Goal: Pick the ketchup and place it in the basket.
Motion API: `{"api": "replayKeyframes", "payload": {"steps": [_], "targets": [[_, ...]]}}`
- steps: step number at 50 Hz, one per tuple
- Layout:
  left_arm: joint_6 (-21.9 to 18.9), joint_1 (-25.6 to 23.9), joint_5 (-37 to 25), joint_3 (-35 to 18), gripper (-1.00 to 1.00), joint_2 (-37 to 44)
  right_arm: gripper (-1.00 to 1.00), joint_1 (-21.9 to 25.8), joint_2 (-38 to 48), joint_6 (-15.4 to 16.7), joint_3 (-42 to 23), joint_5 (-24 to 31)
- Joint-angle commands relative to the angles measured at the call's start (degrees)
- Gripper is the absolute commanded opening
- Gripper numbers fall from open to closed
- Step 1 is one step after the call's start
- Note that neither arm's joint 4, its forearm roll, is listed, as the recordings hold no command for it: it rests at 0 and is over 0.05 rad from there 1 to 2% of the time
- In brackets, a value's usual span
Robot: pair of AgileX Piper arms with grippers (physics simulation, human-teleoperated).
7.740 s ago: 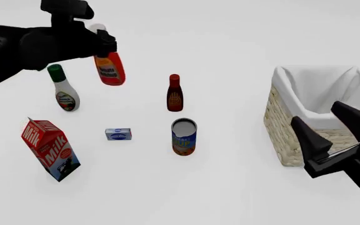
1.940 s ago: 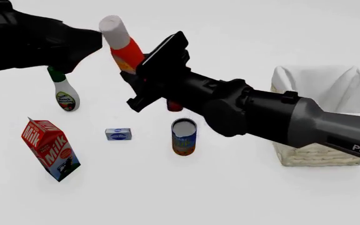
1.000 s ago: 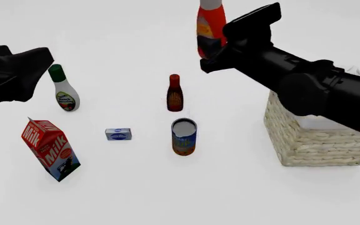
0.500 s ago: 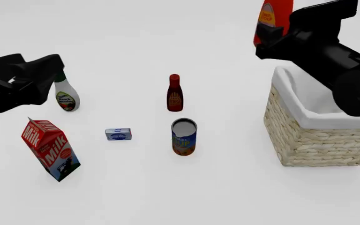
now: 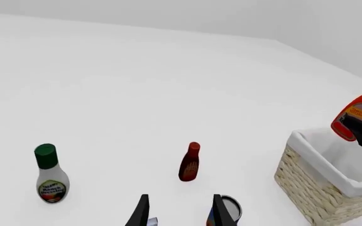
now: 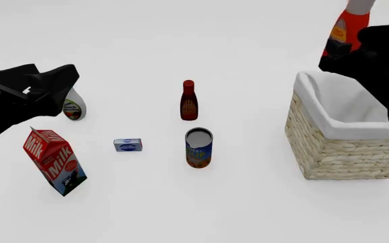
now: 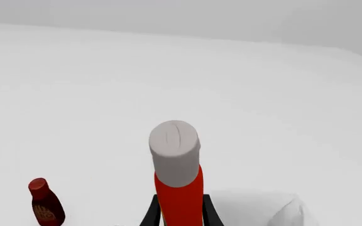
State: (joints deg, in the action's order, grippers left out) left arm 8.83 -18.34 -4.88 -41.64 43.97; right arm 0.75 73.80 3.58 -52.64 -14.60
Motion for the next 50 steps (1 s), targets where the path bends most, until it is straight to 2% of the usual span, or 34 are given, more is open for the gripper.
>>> {"api": "replayKeyframes", "payload": {"steps": [1,16,50], "targets": [[0.07,-0.12,0.78,0.47,1.00,0.67,-1.00,-5.56,0.96,-1.45,2.85,-3.06],[0.25,-0.57,1.46,0.74,1.00,1.37,-1.00,-9.93,3.76,-1.60,5.13,-6.17],[0.51,-0.62,2.32,0.95,1.00,2.29,-1.00,-14.64,13.42,-3.36,7.08,-12.44]]}}
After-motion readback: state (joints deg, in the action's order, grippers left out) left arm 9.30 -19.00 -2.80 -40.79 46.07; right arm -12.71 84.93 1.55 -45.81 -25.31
